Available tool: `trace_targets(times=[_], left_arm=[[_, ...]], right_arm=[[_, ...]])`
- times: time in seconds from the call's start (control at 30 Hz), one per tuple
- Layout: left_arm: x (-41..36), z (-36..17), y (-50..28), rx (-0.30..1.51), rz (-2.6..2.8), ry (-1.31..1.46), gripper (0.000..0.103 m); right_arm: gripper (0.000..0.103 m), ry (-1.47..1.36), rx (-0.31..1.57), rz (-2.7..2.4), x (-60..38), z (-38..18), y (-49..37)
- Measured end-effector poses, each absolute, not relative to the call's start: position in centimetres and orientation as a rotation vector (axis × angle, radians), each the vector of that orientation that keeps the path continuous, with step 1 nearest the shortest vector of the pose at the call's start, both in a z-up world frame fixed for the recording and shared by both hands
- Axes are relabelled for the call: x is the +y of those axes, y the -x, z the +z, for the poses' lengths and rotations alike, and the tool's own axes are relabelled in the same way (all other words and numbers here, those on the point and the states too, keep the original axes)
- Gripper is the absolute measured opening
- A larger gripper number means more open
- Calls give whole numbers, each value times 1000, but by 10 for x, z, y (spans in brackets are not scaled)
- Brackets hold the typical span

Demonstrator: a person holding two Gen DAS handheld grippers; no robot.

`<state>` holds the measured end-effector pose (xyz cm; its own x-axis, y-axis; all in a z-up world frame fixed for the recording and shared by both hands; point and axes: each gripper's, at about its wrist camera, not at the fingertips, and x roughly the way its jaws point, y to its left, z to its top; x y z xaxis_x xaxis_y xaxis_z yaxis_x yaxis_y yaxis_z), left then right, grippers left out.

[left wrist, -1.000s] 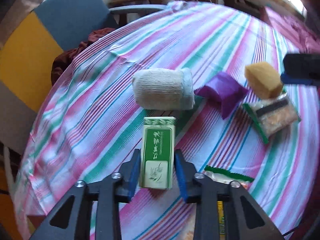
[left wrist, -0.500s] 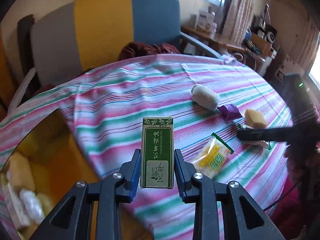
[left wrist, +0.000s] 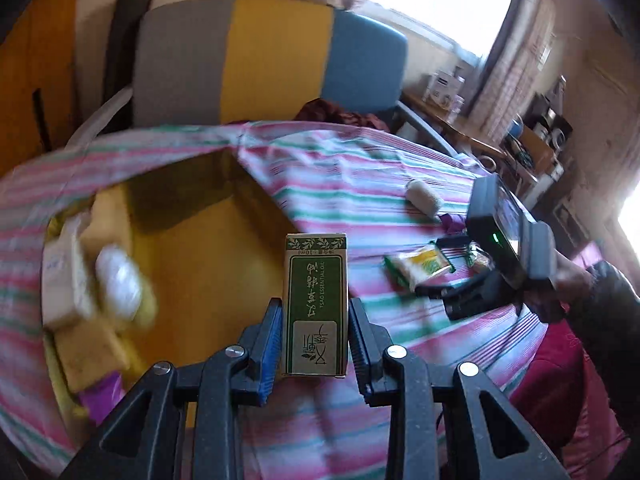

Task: Organize objects
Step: 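Carry the tea box to the tray while the right grasps the WEIDAN cracker pack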

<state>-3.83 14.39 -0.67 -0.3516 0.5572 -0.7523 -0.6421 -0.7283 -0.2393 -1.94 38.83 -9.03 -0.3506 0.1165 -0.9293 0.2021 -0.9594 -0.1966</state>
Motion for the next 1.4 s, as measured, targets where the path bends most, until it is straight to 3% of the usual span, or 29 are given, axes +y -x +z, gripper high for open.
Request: trace_targets(times=[0.03,0.1,0.27,0.4,0.47,0.7,0.97,1.17,1.4], left_arm=[[136,-9,38,113,2121,1136,31],[122,-13,38,94,2138,1160,31],[95,-22,38,30,2182,1212,31],[77,-27,37,-17,2218,1229,31],[68,-28,37,-34,2236,1227,31],[48,-28,33,-74,2289,1221,31],[40,-21,46,-108,2350,1234,31],[67,-3,88,-86,2358,1203,31],[108,-20,174,-63,2321,1348,31]], right_arm=[[92,-1754,410,-2502,393,-91,25],[96,-1757,353,-2493,403,-94,36],[88,-1773,40,-2482,422,-99,52],[43,-1770,15,-2526,413,-89,40],[43,-1778,52,-2534,399,-88,27],[45,-1756,-145,-2638,397,-88,1],[45,-1706,-89,-2702,384,-87,-11],[45,-1685,-88,-2707,381,-87,-16],[45,-1675,-84,-2706,375,-95,-4]])
